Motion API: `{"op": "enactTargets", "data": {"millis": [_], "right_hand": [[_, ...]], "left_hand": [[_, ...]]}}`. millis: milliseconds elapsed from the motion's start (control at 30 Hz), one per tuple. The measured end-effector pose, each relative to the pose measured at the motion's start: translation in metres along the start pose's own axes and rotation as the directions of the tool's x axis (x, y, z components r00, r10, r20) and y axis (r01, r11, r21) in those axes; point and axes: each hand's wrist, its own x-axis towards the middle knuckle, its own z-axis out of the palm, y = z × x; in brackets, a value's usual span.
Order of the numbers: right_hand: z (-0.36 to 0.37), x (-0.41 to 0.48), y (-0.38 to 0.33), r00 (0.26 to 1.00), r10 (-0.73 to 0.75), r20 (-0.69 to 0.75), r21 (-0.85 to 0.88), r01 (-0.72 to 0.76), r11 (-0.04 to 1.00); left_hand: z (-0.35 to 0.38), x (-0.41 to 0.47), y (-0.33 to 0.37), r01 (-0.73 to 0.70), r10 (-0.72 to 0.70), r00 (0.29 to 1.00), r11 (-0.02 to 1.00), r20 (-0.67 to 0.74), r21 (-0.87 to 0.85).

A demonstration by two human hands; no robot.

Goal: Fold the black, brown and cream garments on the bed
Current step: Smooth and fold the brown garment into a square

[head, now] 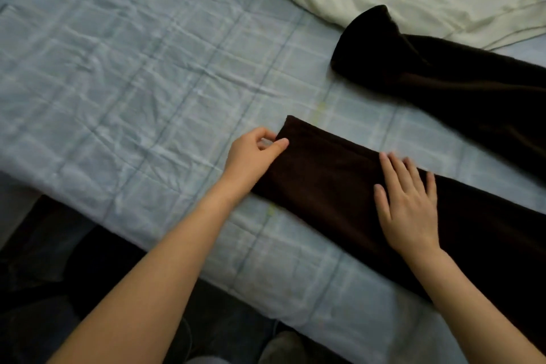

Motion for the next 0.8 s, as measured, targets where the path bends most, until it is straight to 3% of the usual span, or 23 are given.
{"op": "enactTargets", "data": {"millis": [67,133,233,300,367,400,433,467,533,567,633,700,800], "right_hand": [[-0.005,-0.001,-0.005,1.0,0.025,0.014,0.015,-0.025,1.0],[-0.011,-0.002,-0.018,0.998,0.056,0.002,0.065,-0.056,0.996],[-0.012,-0.004,-0.048,0.996,-0.007,-0.093,0.155,0.022,0.988],[-0.005,-0.005,-0.064,0.995,-0.065,-0.075,0.147,0.075,0.986],[0.006,-0.004,-0.067,0.998,-0.056,0.037,0.093,0.052,0.994],[0.012,-0.004,-0.066,0.997,-0.038,0.066,0.062,0.034,0.997],[0.016,-0.002,-0.066,0.997,-0.022,0.067,0.045,0.019,0.999],[0.018,0.0,-0.069,0.999,-0.011,0.053,0.043,0.009,0.999],[0.019,0.0,-0.074,1.0,-0.014,0.018,0.057,0.013,0.998],[0.019,-0.002,-0.073,1.0,-0.027,0.008,0.061,0.026,0.998],[0.019,-0.006,-0.057,0.999,-0.043,0.016,0.063,0.042,0.997],[0.015,-0.016,-0.023,0.999,-0.019,0.03,0.035,0.018,0.999],[0.003,-0.048,0.048,0.997,0.075,0.036,-0.044,-0.073,0.996]], "left_hand": [[-0.005,-0.01,-0.005,0.01,-0.005,0.994,0.999,0.112,-0.04],[-0.012,-0.02,-0.008,-0.077,0.069,0.988,0.996,0.141,0.055],[-0.018,-0.025,-0.006,-0.226,0.228,0.974,0.958,0.011,0.177],[-0.016,-0.027,-0.001,-0.189,0.207,0.978,0.943,-0.036,0.275],[-0.008,-0.031,0.003,-0.029,0.074,0.996,0.833,-0.059,0.553],[-0.002,-0.034,0.004,0.001,0.104,0.989,0.721,-0.11,0.693],[0.006,-0.038,0.008,-0.036,0.232,0.962,0.622,-0.14,0.782],[0.016,-0.041,0.015,-0.131,0.391,0.914,0.546,-0.113,0.827],[0.036,-0.043,0.021,-0.432,0.602,0.79,0.407,0.12,0.805],[0.043,-0.043,0.017,-0.536,0.592,0.76,0.338,0.267,0.774],[0.049,-0.039,0.001,-0.571,0.463,0.789,0.31,0.404,0.761],[0.044,-0.032,-0.017,-0.555,0.417,0.817,0.385,0.398,0.737],[0.045,-0.024,-0.025,-0.569,0.433,0.805,0.372,0.405,0.733]]}}
